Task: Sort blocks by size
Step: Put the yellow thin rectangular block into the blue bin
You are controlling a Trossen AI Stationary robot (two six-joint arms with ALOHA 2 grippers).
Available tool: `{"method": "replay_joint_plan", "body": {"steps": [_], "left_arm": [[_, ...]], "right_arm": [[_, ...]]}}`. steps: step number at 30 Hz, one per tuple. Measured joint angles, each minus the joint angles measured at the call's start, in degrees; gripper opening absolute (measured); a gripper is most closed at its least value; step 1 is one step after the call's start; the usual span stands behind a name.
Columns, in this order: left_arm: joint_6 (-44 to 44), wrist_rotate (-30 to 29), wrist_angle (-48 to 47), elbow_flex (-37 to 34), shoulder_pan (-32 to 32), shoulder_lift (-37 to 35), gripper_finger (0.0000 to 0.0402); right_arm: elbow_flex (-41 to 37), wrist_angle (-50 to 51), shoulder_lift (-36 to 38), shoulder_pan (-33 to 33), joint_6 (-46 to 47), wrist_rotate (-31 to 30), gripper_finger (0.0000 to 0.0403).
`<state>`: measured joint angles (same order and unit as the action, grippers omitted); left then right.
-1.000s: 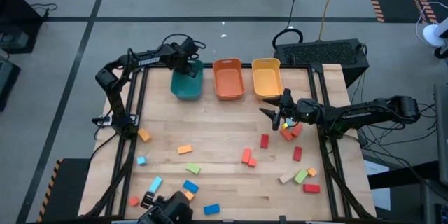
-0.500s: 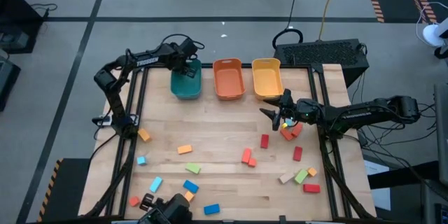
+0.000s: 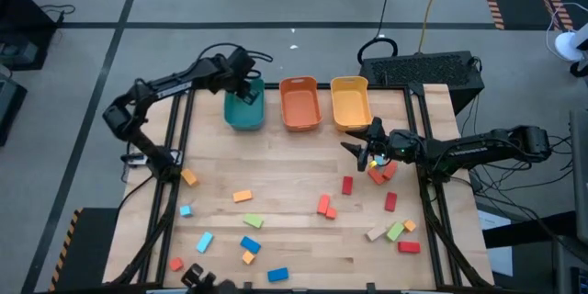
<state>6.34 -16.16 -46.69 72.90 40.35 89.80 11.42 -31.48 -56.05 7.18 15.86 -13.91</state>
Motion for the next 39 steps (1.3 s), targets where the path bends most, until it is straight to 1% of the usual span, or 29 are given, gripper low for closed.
{"method": "replay_joint_plan", "body": {"steps": [7,12,15,20,25,30,35,39], "left_arm": [[-0.2,0.0,-5.7,-1.0,-8.0,-8.4,0.0164],[4.3,0.3,-9.8,-3.6,-15.5,-14.0,0.0164],[7.6,0.5,-10.2,-5.8,-20.4,-17.0,0.0164],[12.7,1.0,-10.8,-9.5,-28.3,-19.5,0.0164],[17.1,1.5,-10.7,-13.3,-34.9,-19.8,0.0164],[20.4,4.7,-7.3,-18.1,-40.9,-19.7,0.0164],[21.9,9.0,1.1,-23.7,-46.1,-19.6,0.0164],[24.4,10.8,7.4,-26.9,-49.9,-19.6,0.0164]], "right_arm": [[0.0,0.0,0.0,-0.2,0.6,0.2,0.021],[0.0,0.1,0.0,-0.2,0.6,0.4,0.021],[0.0,0.1,0.0,-0.2,0.7,0.4,0.021],[0.0,0.0,0.0,-0.2,1.4,0.4,0.021],[0.0,0.1,0.0,-0.2,1.5,0.4,0.021],[0.0,0.0,0.0,-0.2,1.5,0.5,0.021],[0.0,0.0,0.0,-0.2,1.5,0.5,0.021],[0.0,0.0,0.0,-0.2,2.1,0.5,0.021]]}}
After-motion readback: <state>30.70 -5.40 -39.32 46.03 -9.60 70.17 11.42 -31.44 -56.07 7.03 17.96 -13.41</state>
